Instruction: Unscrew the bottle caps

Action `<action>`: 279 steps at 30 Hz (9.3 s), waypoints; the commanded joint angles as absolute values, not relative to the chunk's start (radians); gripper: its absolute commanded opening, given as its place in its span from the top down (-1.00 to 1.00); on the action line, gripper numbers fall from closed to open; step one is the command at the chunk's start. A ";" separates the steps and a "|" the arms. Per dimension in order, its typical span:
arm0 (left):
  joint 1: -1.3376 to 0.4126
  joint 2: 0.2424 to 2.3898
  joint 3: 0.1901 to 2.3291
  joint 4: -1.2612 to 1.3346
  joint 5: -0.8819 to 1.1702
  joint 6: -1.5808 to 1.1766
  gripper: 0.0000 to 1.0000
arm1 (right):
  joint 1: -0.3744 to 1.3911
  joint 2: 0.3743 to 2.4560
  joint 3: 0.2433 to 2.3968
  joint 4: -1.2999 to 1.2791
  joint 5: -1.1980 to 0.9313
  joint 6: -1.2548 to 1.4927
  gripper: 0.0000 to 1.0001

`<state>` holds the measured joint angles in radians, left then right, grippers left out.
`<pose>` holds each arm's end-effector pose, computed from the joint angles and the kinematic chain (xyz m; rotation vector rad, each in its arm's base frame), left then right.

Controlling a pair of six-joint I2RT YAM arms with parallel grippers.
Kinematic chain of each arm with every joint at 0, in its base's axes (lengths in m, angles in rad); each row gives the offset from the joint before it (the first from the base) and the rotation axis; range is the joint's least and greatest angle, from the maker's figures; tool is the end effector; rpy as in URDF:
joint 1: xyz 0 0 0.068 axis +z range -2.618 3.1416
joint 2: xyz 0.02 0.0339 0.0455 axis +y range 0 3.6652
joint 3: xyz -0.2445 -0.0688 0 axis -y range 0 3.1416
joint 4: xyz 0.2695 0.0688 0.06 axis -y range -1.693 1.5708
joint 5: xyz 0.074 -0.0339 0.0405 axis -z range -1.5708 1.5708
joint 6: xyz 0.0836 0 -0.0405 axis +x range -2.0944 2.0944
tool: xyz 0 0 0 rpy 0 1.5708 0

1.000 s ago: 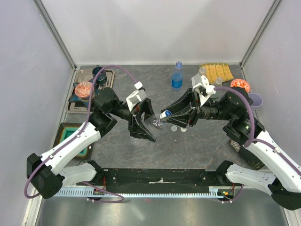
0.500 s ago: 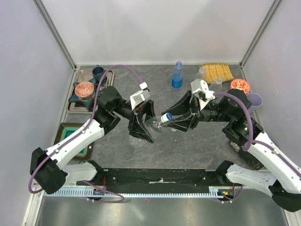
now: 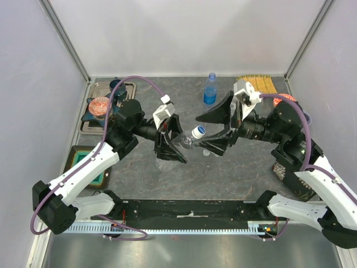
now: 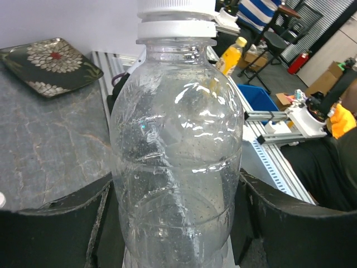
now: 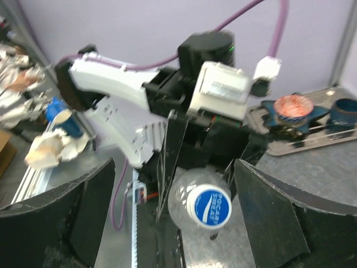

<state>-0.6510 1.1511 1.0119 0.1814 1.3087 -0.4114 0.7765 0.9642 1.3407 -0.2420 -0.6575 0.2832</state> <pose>0.1827 -0.2407 0.3628 1.3452 1.3206 -1.7513 0.1412 0.2103 0.4881 -0.9348 1.3126 1.3101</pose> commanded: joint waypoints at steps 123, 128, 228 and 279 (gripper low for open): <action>-0.641 1.146 1.081 0.147 1.256 -0.370 0.14 | 0.782 1.048 1.502 -0.301 -0.552 0.293 -0.74; -0.641 1.138 1.080 0.135 1.244 -0.361 0.14 | 0.781 1.055 1.516 -0.334 -0.442 0.288 -0.82; -0.954 1.060 1.014 0.009 -0.083 0.117 0.16 | 0.784 1.174 1.517 -0.423 0.100 0.591 0.31; -0.594 1.217 0.974 0.629 1.358 -0.740 0.14 | 0.784 0.888 1.445 -0.257 -0.042 0.272 1.00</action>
<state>-0.5976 1.2629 0.9810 0.7929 1.4162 -0.8711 0.7834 0.8829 1.3777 -0.1928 -0.5545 0.2893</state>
